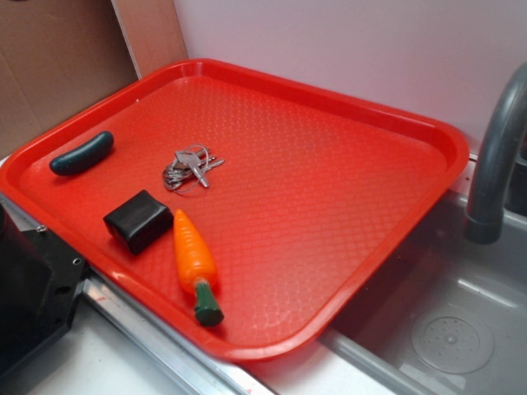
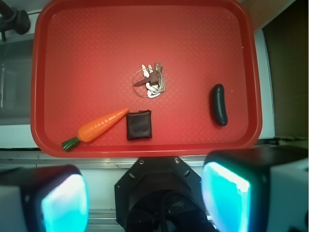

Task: Grab the carrot.

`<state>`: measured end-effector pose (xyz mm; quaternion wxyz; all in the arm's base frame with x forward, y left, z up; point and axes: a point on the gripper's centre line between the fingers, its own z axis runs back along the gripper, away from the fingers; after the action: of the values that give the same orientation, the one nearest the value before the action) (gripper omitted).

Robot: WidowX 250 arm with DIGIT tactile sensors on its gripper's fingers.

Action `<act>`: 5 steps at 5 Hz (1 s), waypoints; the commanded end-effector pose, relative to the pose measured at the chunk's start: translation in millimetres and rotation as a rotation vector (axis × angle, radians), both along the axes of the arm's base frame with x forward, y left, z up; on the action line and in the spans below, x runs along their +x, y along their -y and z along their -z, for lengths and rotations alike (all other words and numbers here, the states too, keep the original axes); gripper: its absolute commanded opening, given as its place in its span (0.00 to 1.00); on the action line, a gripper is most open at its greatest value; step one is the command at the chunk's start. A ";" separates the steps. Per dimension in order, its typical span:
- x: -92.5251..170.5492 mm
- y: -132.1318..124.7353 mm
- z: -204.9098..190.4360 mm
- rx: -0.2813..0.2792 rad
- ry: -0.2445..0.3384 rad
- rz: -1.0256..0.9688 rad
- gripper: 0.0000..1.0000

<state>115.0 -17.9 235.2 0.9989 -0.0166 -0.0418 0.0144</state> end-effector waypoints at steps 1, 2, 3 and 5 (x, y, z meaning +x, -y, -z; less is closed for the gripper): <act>0.0 0.0 0.0 0.000 0.000 0.000 1.00; 0.0 0.0 0.0 0.000 0.000 0.000 1.00; 0.0 0.0 0.0 0.000 0.000 0.000 1.00; 12.5 21.5 26.9 -0.014 -0.031 -0.065 1.00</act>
<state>127.0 -40.3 201.0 0.9983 -0.0187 -0.0122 0.0533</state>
